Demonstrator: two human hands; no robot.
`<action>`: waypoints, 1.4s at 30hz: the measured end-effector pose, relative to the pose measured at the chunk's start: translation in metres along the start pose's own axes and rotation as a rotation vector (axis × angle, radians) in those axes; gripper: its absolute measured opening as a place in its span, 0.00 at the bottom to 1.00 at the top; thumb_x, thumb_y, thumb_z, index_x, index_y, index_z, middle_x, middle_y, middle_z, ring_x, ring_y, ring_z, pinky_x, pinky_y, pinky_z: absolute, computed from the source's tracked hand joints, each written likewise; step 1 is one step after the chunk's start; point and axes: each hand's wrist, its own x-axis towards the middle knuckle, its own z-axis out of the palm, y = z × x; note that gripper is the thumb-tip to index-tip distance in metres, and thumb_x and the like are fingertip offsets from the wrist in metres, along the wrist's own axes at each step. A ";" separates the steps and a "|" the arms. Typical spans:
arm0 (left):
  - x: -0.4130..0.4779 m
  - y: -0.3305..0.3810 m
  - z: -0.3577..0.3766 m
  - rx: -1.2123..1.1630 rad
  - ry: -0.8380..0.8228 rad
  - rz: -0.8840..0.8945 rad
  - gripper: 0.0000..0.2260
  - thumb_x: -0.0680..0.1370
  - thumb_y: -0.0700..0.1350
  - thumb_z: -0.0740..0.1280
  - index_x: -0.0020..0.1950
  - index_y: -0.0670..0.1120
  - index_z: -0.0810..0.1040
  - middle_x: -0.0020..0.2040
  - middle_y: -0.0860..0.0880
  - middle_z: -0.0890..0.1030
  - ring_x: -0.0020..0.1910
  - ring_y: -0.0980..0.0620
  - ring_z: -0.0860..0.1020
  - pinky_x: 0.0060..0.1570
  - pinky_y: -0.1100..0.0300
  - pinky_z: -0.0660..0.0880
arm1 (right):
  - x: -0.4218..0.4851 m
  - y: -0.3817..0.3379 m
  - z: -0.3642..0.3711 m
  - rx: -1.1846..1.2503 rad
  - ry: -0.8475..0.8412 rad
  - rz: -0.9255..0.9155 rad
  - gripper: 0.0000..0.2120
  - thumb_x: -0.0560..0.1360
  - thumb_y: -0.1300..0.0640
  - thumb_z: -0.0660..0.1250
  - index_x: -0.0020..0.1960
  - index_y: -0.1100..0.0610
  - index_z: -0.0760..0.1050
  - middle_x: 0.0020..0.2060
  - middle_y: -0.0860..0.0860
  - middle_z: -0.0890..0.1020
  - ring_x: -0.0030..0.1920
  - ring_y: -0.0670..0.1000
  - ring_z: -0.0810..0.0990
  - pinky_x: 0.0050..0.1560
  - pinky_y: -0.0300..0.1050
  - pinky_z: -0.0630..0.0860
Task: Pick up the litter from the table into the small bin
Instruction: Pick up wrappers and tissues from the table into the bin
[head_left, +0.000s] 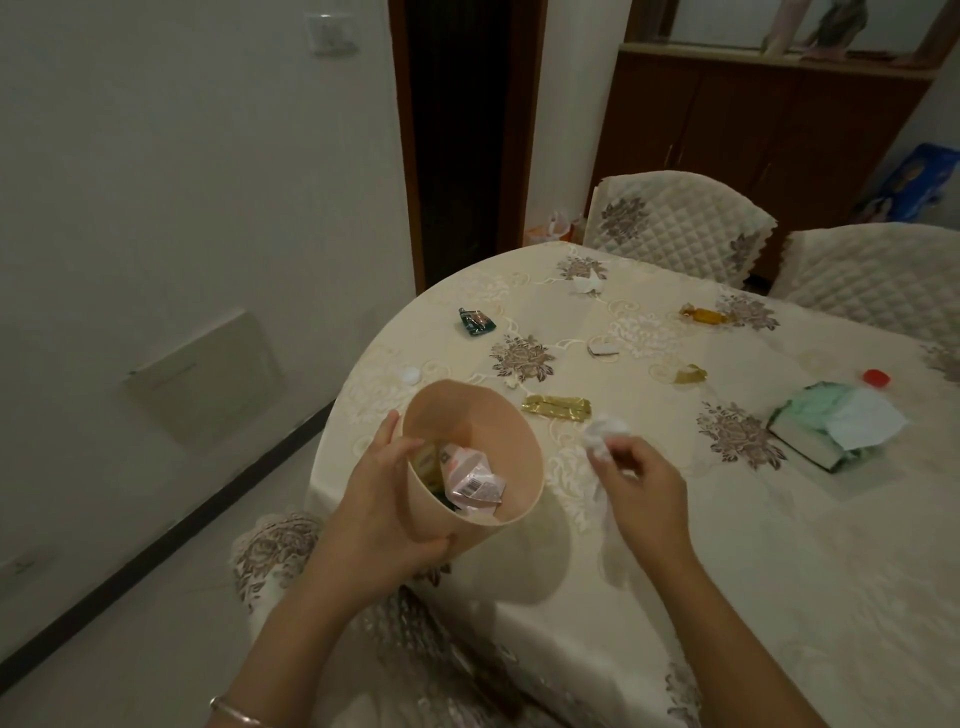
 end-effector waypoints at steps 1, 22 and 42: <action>-0.001 0.001 0.000 0.002 0.006 0.011 0.37 0.54 0.62 0.73 0.55 0.76 0.56 0.67 0.69 0.47 0.74 0.53 0.53 0.67 0.45 0.64 | 0.003 -0.022 -0.001 0.094 -0.003 -0.033 0.02 0.72 0.59 0.68 0.41 0.54 0.77 0.36 0.47 0.80 0.35 0.38 0.77 0.38 0.26 0.72; 0.048 -0.082 -0.142 -0.015 0.189 0.143 0.40 0.56 0.51 0.74 0.61 0.69 0.57 0.74 0.43 0.57 0.69 0.43 0.64 0.57 0.37 0.71 | 0.027 -0.115 0.124 -0.260 -0.094 -0.359 0.21 0.70 0.55 0.70 0.61 0.54 0.71 0.58 0.48 0.75 0.59 0.48 0.72 0.58 0.39 0.66; 0.125 -0.189 -0.159 -0.105 -0.163 0.107 0.40 0.55 0.58 0.76 0.59 0.70 0.57 0.73 0.52 0.59 0.68 0.49 0.65 0.60 0.41 0.71 | 0.000 0.045 0.207 -0.708 -0.016 0.253 0.09 0.71 0.71 0.62 0.46 0.63 0.79 0.47 0.65 0.81 0.48 0.65 0.77 0.50 0.55 0.73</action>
